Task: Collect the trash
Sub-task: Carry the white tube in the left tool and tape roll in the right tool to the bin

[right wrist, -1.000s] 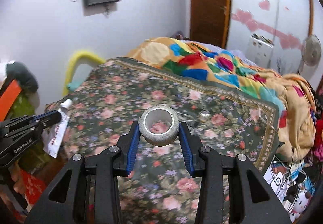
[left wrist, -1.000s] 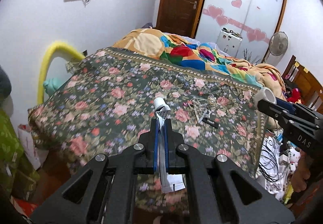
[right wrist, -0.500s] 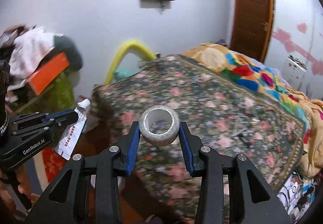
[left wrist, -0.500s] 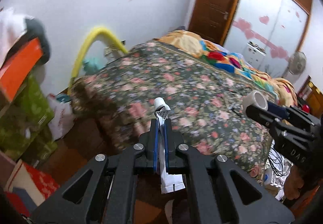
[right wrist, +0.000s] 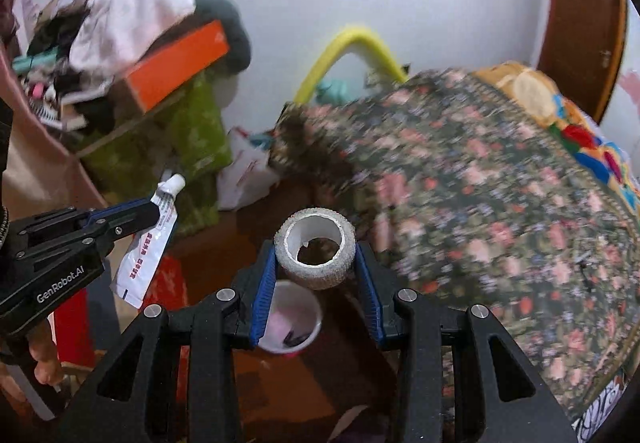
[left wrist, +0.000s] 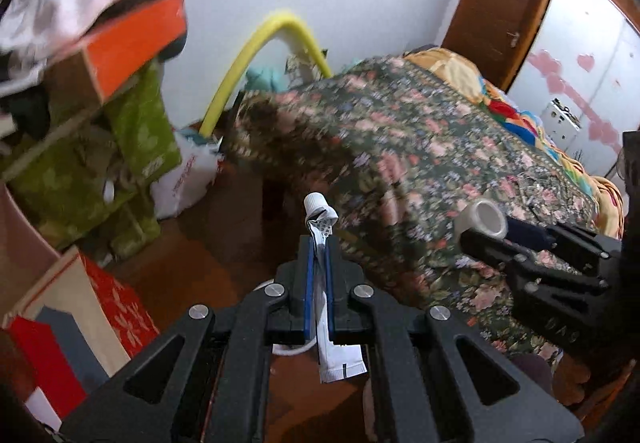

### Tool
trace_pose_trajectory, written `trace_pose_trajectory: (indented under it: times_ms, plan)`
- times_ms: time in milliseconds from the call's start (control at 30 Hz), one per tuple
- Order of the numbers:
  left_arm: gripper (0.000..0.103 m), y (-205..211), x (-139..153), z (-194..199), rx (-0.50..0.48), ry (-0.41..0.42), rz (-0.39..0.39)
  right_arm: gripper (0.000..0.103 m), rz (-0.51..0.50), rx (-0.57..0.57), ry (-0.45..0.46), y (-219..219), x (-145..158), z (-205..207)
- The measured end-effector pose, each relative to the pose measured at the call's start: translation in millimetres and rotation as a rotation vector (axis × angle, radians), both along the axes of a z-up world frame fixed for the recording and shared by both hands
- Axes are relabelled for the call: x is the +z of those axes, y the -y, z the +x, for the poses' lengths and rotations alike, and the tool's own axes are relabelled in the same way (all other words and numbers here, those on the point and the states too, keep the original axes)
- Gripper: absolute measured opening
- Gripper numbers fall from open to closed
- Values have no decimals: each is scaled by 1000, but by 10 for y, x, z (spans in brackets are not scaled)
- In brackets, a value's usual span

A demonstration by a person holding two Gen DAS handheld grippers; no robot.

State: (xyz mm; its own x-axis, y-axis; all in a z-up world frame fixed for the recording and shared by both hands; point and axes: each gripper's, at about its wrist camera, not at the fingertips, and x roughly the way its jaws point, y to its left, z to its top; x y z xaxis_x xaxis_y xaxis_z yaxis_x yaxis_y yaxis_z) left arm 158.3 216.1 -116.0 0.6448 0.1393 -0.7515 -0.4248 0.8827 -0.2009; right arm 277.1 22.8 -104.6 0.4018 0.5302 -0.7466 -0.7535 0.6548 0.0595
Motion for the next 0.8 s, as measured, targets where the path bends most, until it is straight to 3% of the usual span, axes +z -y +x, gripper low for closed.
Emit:
trace_pose_trajectory:
  times_ms: [200,433,600,667,700,800]
  plan:
    - [4,-179,-573,68,29,-88,-52,36,-93,69,-125,-423,-513,0]
    - [4,-411,-1183,175,52,-156,-194,36,-185,101,-183,-738,-950,104]
    - [4,-538,-1315,262,73,-157,-242,37,-167,131,-230,-865,-1031,204]
    - [11,-577,-1320,274,80,-159,-253,37,-164,146,-260,-903,-1044,233]
    - [16,-588,-1315,272,86,-164,-243,41,-165,147,-269,-918,-1056,246]
    - [18,-586,-1275,240,87,-167,-197,54,-169,134,-252,-928,-1061,263]
